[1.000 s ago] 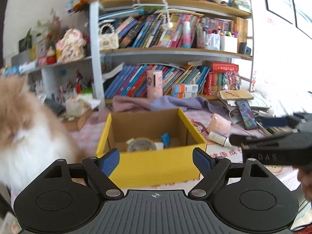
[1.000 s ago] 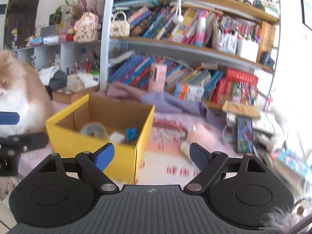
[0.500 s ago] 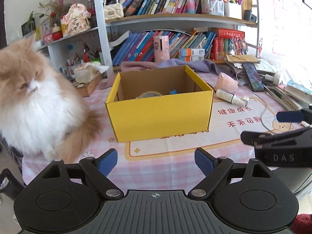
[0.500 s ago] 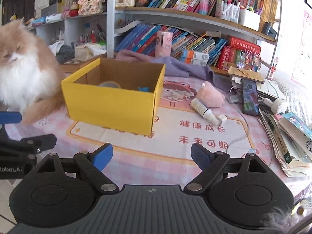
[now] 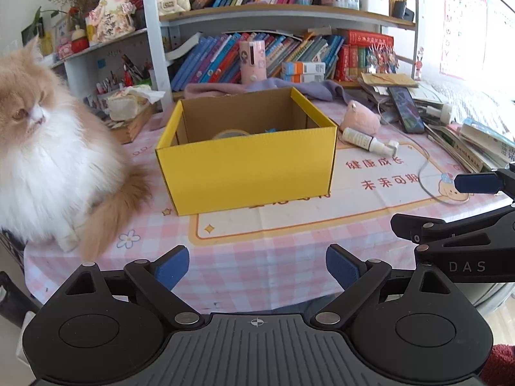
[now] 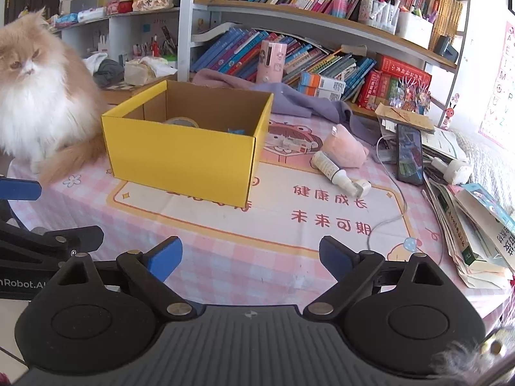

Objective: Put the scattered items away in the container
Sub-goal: 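Withdraw both tools from the box back toward the table, then move both tools toward the spray bottle and white plug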

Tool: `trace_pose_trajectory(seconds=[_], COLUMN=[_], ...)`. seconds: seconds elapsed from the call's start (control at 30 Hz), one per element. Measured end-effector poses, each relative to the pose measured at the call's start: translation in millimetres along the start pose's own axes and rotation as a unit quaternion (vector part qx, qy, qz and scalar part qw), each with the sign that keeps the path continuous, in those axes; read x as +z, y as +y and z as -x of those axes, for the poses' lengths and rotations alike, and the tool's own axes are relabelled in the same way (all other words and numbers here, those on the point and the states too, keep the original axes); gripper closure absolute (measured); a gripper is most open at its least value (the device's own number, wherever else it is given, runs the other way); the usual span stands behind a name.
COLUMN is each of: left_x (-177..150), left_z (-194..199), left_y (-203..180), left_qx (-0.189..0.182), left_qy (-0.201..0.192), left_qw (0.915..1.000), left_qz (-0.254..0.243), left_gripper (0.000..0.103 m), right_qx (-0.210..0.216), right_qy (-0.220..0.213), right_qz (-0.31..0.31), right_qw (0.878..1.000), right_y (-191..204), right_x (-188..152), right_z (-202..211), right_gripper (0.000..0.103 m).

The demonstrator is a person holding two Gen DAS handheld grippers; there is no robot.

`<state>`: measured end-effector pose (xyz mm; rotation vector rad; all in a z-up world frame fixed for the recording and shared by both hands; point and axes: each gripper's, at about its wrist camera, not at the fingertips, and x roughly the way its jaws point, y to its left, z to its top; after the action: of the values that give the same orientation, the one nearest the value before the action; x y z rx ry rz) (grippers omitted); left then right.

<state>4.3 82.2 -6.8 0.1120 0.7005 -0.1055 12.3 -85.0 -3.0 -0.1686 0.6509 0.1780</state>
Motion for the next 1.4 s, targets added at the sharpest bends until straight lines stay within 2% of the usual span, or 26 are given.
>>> trace_pose_trajectory(seconds=[0.57,1.0,1.2,1.27,1.4], left_x=[10.8,28.3,37.4,41.4,50.7], left_z=[-20.0,-44.3,-52.0,-55.4,-64.7], left_y=[-29.8,-87.6,-111.9,-117.5,-127.2], left_qx=[-0.025,-0.084,-0.11,-0.116,-0.122], left_qy=[0.019,0.022,0.01,0.004,-0.004], left_qw=[0.9993,0.9934,0.988,0.9869,0.9859], left_qz=[-0.019,-0.075,-0.108,-0.112,-0.114], left_gripper=[0.008,0.008,0.009,0.009,0.009], right_qx=[-0.016,-0.063,-0.073,-0.07,-0.065], right_qy=[0.017,0.029,0.027,0.026,0.027], right_qz=[-0.02,-0.068,-0.081,-0.078,-0.071], right_qw=[1.0,0.995,0.994,0.994,0.995], right_y=[-33.2,-91.3,-115.7,-120.5,-132.1], right_x=[-4.5,-17.8,-13.5,-10.6,-4.0], right_z=[-12.3,-14.2,-23.8,-28.6,-40.4], right_gripper=[0.01,0.01,0.014,0.019,0.02])
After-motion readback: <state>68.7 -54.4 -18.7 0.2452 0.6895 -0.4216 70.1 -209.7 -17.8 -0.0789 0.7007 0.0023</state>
